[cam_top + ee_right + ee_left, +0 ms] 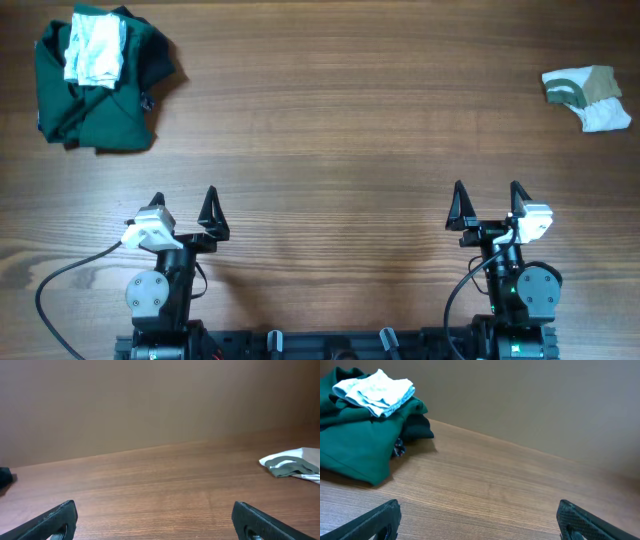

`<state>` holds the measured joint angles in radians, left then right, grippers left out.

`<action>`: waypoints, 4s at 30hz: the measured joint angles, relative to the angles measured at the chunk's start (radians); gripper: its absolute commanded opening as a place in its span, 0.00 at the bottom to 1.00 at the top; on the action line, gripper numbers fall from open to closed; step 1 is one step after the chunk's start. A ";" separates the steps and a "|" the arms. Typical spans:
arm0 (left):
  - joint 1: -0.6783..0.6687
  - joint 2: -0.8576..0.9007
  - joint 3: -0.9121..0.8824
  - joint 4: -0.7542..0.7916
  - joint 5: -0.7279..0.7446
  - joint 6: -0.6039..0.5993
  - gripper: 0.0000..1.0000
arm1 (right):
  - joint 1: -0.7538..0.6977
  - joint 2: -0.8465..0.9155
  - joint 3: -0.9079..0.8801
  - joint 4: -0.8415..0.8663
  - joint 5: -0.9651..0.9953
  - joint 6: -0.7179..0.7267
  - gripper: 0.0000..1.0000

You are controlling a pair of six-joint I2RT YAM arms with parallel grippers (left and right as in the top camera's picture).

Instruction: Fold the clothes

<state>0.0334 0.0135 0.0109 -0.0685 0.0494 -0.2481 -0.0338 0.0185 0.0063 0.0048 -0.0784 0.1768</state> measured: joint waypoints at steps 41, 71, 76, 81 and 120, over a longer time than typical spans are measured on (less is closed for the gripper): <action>0.000 0.008 0.000 0.000 0.000 0.000 1.00 | 0.000 0.000 0.000 0.000 0.000 0.000 1.00; 0.000 0.008 0.000 0.000 0.000 0.000 1.00 | 0.000 0.000 0.000 0.000 -0.012 0.171 1.00; 0.000 0.008 0.000 0.000 0.000 0.000 1.00 | 0.000 0.002 0.001 0.185 -0.045 0.321 1.00; 0.000 0.008 0.000 0.000 0.000 0.000 1.00 | 0.000 0.019 0.075 0.205 -0.071 0.263 1.00; 0.000 0.014 0.000 -0.002 0.000 0.000 1.00 | -0.454 2.055 1.274 0.094 0.071 0.148 0.99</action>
<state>0.0334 0.0280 0.0109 -0.0704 0.0490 -0.2481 -0.4881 2.0739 1.2800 0.0990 -0.0071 0.3252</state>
